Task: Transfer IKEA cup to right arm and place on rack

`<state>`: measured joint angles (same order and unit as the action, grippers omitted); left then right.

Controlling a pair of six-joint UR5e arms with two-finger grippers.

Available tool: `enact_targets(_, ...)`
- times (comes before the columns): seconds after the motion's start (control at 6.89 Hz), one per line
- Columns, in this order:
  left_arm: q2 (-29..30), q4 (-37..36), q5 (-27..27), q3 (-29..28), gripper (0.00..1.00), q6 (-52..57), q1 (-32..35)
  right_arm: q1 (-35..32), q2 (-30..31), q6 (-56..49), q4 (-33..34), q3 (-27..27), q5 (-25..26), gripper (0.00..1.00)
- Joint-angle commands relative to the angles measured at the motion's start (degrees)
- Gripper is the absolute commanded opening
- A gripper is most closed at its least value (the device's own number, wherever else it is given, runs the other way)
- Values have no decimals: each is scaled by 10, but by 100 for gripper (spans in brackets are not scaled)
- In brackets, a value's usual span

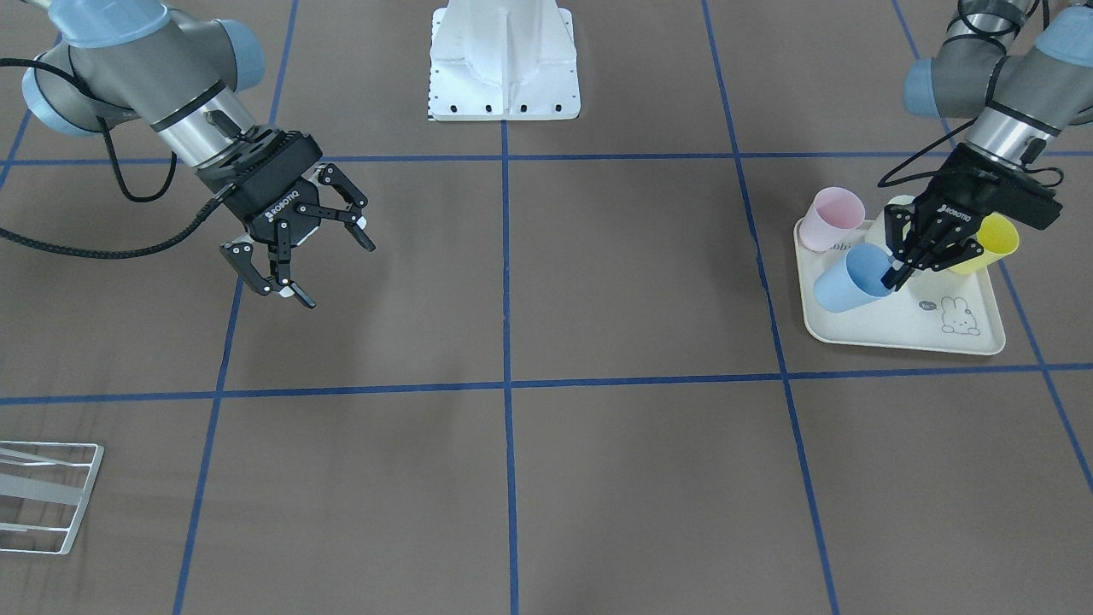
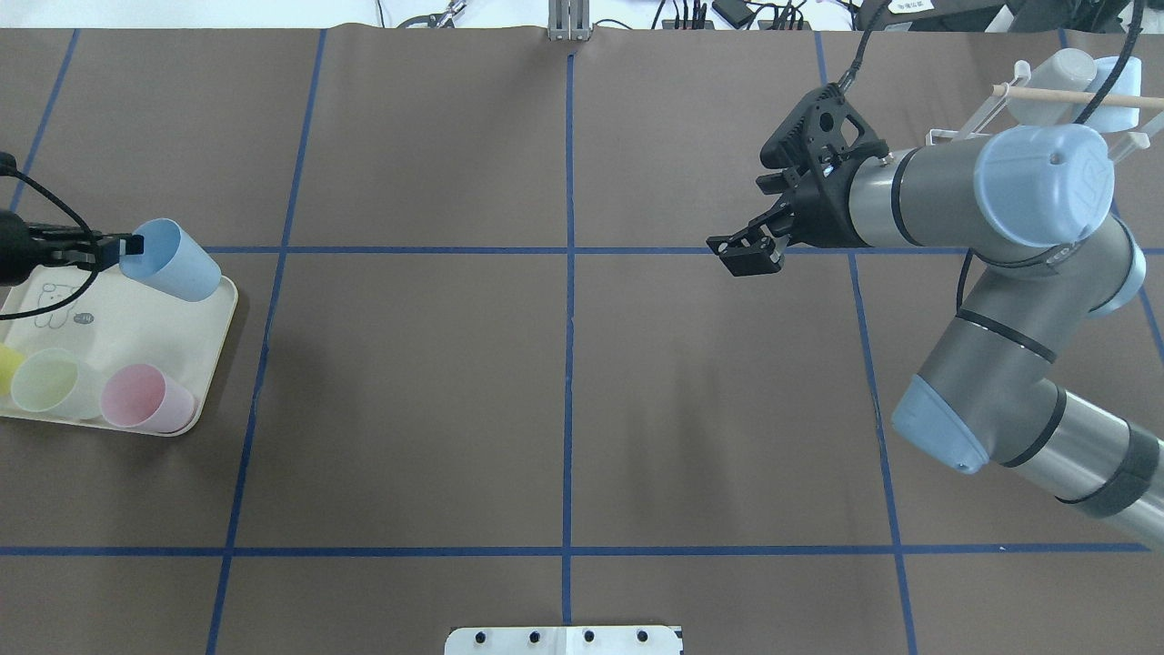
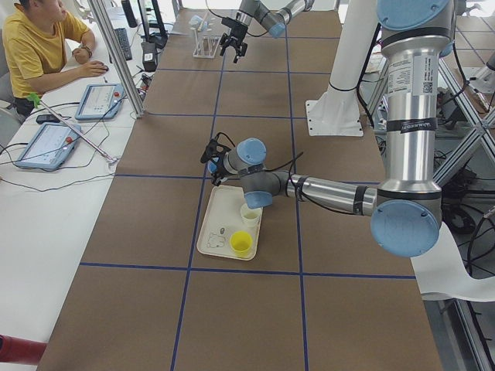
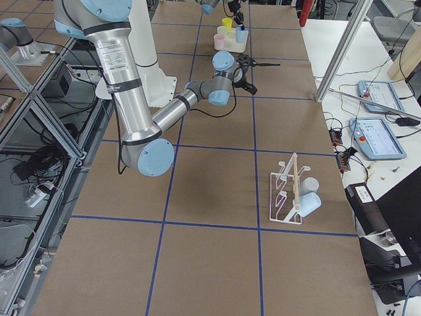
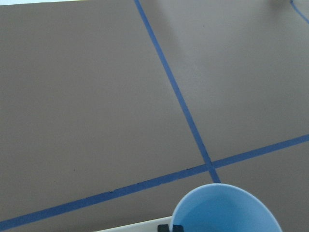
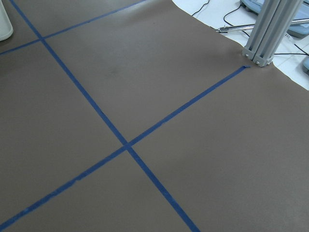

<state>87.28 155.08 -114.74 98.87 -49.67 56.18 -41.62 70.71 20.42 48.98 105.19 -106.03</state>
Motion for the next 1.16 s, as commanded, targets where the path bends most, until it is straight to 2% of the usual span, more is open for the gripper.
enact_targets(0.0,31,-5,-59,65,0,-159,4,57,-4,-5,-131,-43,56,99)
enact_targets(0.15,60,-2,-79,95,0,-258,2,94,-18,1,-195,-60,86,99)
enact_targets(0.29,102,0,-80,109,0,-354,-5,134,-45,1,-203,-61,132,99)
enact_targets(0.44,132,1,-74,113,0,-405,-32,167,-53,2,-210,-75,184,99)
enact_targets(0.58,159,1,-70,110,0,-427,-60,204,-52,-5,-238,-80,273,99)
enact_targets(0.73,164,0,-43,106,0,-427,-89,224,-64,-31,-255,-80,299,99)
enact_targets(1.02,191,-4,2,100,0,-427,-152,237,-92,-36,-255,-79,300,99)
